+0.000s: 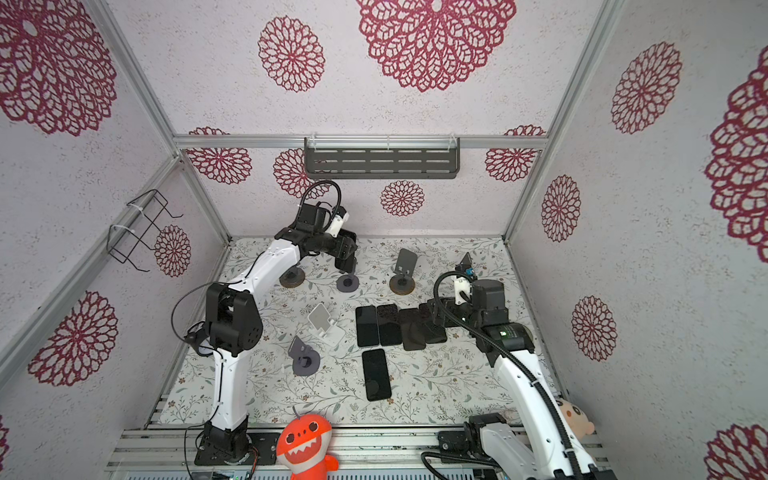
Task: Remove the phone from the phone stand
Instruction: 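Close the left gripper on the phone on the stand, then lift the phone off the stand toward center while the right gripper approaches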
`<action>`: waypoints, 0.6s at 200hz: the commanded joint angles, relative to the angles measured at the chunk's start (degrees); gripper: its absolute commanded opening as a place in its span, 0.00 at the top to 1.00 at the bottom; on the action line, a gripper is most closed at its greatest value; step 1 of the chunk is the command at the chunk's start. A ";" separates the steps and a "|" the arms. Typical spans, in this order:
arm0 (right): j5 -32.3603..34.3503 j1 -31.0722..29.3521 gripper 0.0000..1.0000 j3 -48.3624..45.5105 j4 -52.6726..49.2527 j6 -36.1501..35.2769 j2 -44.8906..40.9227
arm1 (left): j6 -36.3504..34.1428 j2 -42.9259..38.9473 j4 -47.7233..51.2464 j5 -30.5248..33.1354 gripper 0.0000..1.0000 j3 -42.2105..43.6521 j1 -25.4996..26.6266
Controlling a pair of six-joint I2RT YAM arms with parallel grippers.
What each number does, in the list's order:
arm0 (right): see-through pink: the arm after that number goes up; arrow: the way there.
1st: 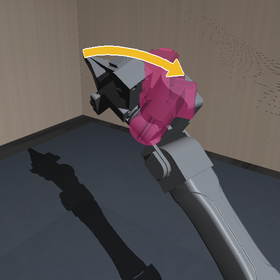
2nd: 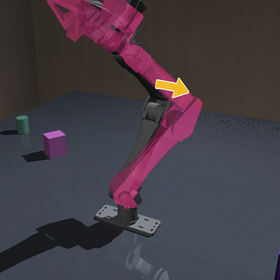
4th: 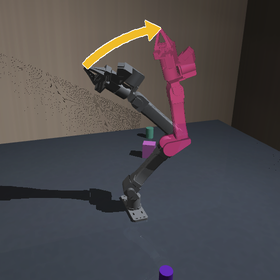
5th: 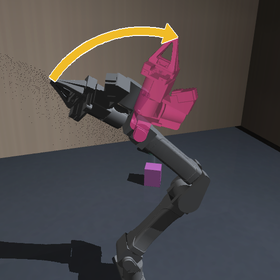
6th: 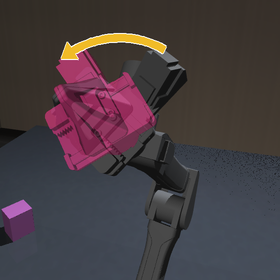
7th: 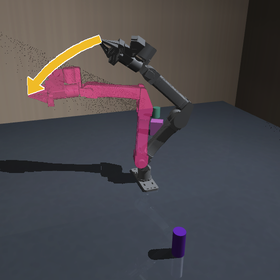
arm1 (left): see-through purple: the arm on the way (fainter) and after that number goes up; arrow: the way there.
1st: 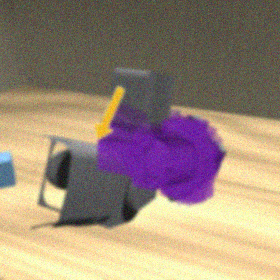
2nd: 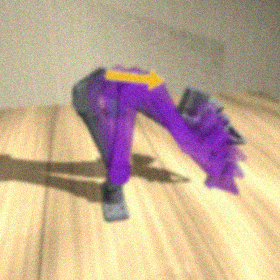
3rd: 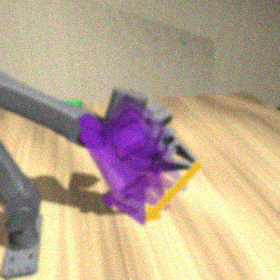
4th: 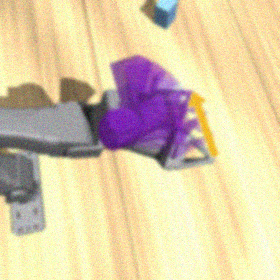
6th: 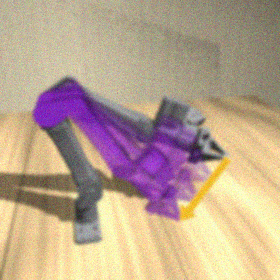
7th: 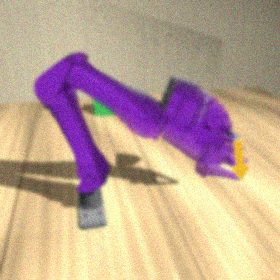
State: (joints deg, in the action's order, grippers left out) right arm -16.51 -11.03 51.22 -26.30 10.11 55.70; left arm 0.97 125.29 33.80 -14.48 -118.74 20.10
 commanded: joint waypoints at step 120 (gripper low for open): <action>-9.82 -15.72 0.34 14.37 16.92 3.72 17.85 | 31.11 -23.43 -6.12 -23.14 0.76 24.64 1.93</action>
State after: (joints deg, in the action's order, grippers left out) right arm -24.08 -25.02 62.96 -14.90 10.83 72.38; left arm 25.80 104.25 34.65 -31.68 -98.94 20.58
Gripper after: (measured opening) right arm 0.671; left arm 0.747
